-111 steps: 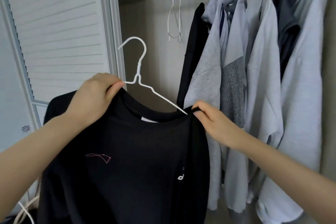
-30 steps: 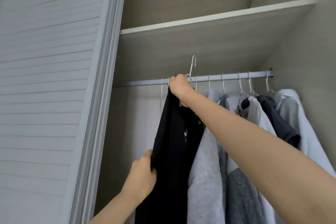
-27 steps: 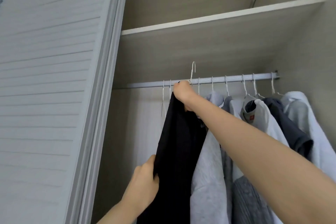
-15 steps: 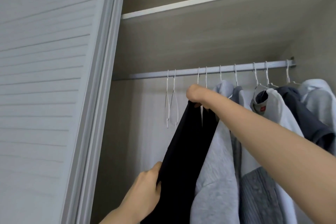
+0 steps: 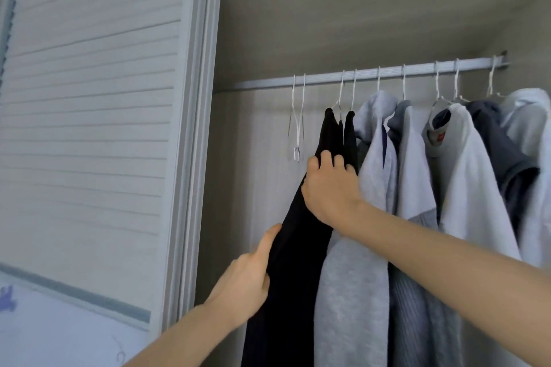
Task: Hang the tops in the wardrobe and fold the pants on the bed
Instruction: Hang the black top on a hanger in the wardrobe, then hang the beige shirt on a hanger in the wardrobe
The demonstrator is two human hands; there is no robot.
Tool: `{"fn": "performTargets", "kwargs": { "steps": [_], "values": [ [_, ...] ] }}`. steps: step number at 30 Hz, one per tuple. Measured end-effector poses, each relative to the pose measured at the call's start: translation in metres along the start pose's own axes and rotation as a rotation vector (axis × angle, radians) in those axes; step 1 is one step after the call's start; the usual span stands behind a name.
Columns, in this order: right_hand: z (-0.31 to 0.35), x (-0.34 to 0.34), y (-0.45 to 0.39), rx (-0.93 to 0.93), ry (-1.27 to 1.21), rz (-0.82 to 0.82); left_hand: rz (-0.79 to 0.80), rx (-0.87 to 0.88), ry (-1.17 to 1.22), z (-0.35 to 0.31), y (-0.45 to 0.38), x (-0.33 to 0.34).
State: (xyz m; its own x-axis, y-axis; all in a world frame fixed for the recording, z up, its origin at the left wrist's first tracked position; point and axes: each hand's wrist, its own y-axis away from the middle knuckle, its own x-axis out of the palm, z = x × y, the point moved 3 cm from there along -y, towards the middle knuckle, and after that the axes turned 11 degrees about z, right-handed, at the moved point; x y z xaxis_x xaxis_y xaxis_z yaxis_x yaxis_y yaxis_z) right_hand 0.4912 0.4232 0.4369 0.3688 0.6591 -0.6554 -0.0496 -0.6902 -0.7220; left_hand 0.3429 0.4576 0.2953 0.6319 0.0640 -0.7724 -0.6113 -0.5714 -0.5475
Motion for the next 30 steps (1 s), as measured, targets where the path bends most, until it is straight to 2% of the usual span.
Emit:
{"fn": "performTargets", "kwargs": {
  "steps": [7, 14, 22, 30],
  "values": [
    [0.025, 0.003, 0.096, -0.217, -0.135, 0.100, -0.013, -0.044, 0.065, -0.012, 0.061, 0.022],
    [0.042, -0.010, 0.187, -0.355, -0.267, 0.177, 0.088, -0.277, 0.162, -0.015, 0.141, 0.041],
    [0.072, -0.021, 0.285, -0.523, -0.669, 0.271, -0.036, -0.447, 0.147, -0.065, 0.258, 0.008],
    [0.100, -0.036, 0.409, -0.807, -1.045, 0.439, -0.257, -0.851, 0.076, -0.165, 0.409, 0.020]
  ]
}}
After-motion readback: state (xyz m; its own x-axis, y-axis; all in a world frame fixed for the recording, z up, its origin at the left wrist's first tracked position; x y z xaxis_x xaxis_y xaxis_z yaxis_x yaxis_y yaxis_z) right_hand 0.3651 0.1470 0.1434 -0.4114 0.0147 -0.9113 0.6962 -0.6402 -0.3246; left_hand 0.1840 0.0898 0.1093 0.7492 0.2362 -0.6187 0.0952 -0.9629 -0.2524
